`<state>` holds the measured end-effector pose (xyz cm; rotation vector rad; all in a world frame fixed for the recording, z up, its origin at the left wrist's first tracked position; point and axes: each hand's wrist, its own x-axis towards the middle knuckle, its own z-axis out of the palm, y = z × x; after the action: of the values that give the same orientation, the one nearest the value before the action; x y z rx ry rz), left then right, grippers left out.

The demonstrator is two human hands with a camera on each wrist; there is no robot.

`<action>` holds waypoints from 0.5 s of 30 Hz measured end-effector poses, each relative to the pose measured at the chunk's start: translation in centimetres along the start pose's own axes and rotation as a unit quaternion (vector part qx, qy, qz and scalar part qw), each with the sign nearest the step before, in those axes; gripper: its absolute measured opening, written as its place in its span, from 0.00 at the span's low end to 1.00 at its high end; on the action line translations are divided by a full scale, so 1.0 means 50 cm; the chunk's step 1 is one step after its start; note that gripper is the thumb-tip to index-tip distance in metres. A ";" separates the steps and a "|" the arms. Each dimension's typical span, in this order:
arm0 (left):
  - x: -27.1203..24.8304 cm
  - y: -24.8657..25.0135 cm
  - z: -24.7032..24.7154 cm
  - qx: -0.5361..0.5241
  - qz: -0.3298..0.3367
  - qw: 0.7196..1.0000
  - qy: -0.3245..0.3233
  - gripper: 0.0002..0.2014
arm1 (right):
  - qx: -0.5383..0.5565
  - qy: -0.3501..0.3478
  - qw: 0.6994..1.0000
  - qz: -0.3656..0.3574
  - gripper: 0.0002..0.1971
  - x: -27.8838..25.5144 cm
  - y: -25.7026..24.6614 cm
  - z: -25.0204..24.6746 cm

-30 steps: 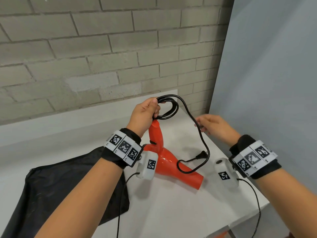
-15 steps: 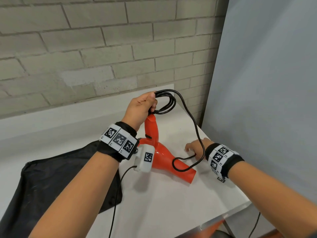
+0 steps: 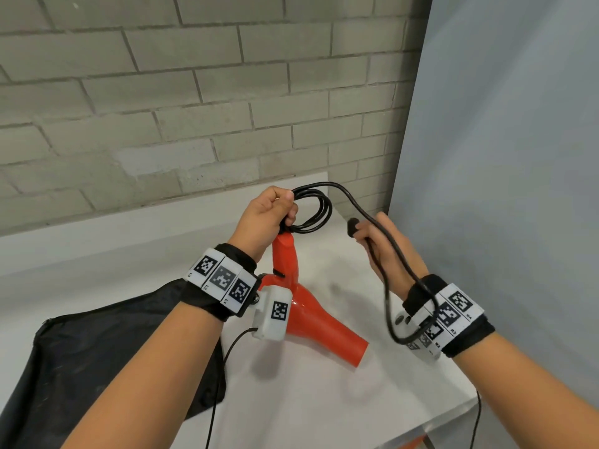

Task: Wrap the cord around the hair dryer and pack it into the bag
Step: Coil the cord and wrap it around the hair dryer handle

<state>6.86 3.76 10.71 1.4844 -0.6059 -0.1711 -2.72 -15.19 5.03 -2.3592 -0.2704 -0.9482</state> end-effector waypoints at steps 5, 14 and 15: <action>-0.001 0.004 0.004 0.001 0.001 1.000 0.012 0.13 | 0.070 0.105 0.987 -0.103 0.05 0.035 -0.080 0.013; -0.014 0.013 0.012 -0.015 -0.001 1.000 -0.013 0.11 | -0.046 0.074 0.992 -0.096 0.09 0.092 -0.077 0.059; -0.015 0.015 0.014 -0.018 -0.001 1.000 -0.015 0.11 | -0.085 0.081 0.989 -0.089 0.10 0.097 -0.079 0.064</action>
<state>5.71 3.55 11.20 1.4501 -0.6214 -0.2055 1.11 -10.26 8.24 -2.4235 -0.3515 -1.2863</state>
